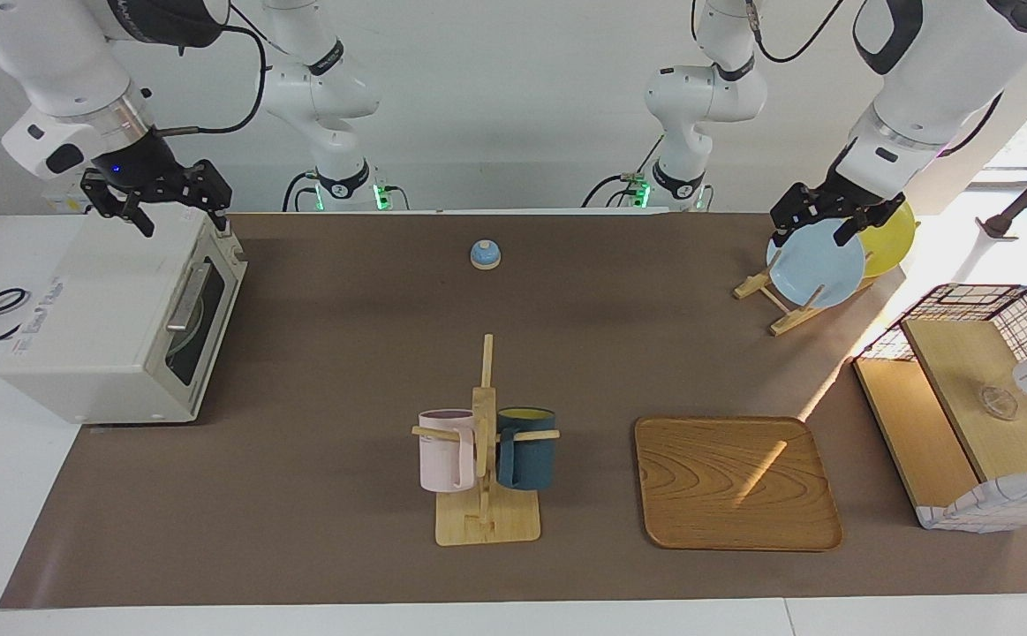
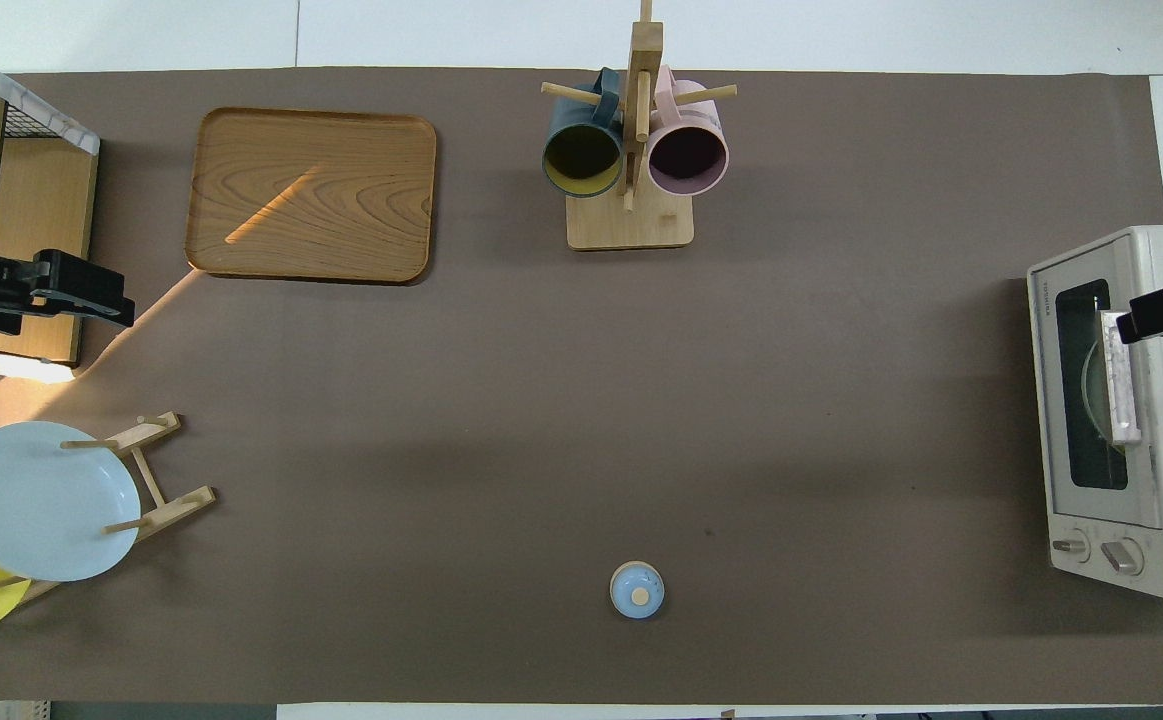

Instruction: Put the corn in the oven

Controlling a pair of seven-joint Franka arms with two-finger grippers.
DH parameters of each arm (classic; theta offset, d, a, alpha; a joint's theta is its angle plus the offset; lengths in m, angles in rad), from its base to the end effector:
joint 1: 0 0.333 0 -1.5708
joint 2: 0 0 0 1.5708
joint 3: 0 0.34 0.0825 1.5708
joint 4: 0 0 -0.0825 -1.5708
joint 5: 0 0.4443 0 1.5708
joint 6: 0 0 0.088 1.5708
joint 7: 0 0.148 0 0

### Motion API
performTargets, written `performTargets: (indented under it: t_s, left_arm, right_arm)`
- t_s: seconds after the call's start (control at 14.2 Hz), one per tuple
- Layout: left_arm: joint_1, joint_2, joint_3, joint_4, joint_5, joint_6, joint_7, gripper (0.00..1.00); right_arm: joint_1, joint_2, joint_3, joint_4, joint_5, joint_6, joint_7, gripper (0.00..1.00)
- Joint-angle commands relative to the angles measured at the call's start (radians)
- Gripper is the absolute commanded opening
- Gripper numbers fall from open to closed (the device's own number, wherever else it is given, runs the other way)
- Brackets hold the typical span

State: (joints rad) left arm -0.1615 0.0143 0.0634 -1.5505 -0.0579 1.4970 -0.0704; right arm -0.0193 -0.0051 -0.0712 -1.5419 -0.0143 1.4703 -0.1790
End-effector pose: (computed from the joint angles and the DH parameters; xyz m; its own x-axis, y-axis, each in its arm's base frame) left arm 0.6051 -0.0688 0.6036 0.9969 -0.0318 -0.0714 -0.0281 -0.9982 0.0521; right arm 0.5973 -0.0565 0.6175 0.9939 0.0872 -0.0679 0.0875 -0.9962 0.0019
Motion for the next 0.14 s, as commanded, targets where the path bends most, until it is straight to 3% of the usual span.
performTargets:
  t_s: [0.0, 0.07]
  left_arm:
    - [0.004, -0.023, -0.002, -0.026, 0.024, 0.008, 0.004, 1.0]
    - [0.004, -0.023, -0.002, -0.026, 0.024, 0.008, 0.004, 1.0]
  right_arm:
    - [-0.008, 0.01, 0.005, 0.016, 0.03, 0.01, 0.01, 1.0]
    - [-0.008, 0.01, 0.005, 0.016, 0.03, 0.01, 0.009, 1.0]
